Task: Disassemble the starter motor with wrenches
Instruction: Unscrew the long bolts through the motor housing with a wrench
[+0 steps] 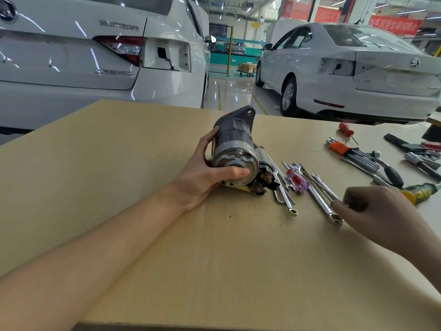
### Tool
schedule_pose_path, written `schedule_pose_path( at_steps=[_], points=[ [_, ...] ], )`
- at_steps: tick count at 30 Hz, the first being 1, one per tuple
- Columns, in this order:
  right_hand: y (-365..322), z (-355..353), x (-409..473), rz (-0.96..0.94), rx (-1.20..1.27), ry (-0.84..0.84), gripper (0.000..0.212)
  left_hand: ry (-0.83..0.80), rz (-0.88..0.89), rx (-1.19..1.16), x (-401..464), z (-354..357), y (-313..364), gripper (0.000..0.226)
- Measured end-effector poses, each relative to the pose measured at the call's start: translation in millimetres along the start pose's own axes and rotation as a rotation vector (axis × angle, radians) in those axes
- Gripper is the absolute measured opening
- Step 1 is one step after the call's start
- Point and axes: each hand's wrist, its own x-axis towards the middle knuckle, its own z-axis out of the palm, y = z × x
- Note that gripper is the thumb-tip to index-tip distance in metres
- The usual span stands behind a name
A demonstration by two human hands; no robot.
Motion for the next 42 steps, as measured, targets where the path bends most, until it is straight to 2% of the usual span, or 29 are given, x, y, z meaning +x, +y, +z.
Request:
schedule_pose_path(
  at_steps=[4,8,9,11,13,15,18,20,23,29,32,35,37,39,42],
  points=[
    [3,2,-1,0.015,0.031,-0.066,0.04,-0.001,-0.003,-0.012,1,-1,-1,0.111],
    [12,-5,8,0.135,0.176,0.01,0.031,-0.001,-0.005,-0.014,1,-1,-1,0.108],
    [15,-6,12,0.173,0.18,-0.018,0.024,-0.001,-0.004,-0.011,2,-1,-1,0.107],
    [18,-9,22,0.269,0.237,-0.177,0.014,0.005,-0.001,-0.004,1,-1,-1,0.106],
    [17,-10,30,0.38,0.321,-0.356,0.015,0.008,0.0,-0.003,1,0,-1,0.107],
    [15,-10,40,0.455,0.357,-0.453,0.018,0.007,-0.003,-0.002,1,-1,-1,0.108],
    [14,-14,49,0.475,0.329,-0.561,0.023,0.005,-0.004,0.008,1,-1,-1,0.114],
    [15,-20,52,0.468,0.312,-0.632,0.019,0.002,0.0,0.006,0,0,0,0.11],
    [16,-27,52,0.465,0.26,-0.708,0.014,-0.007,-0.007,0.002,0,-1,0,0.109],
    [9,-23,58,0.512,0.21,-0.783,0.026,-0.011,-0.01,-0.005,0,-2,0,0.112],
    [14,-18,59,0.541,0.251,-0.753,0.034,-0.012,-0.011,-0.004,1,-2,0,0.113],
    [24,-15,57,0.562,0.416,-0.67,0.031,-0.008,-0.014,-0.017,1,-2,0,0.111],
    [24,-18,57,0.556,0.614,-0.522,0.017,-0.003,-0.016,-0.023,2,-2,-2,0.109],
    [7,-20,60,0.499,0.944,-0.399,0.009,0.0,-0.02,-0.022,2,-3,-2,0.112],
    [-40,-16,64,0.347,1.377,-0.363,0.009,-0.006,-0.02,-0.01,3,-2,-2,0.114]
  ],
)
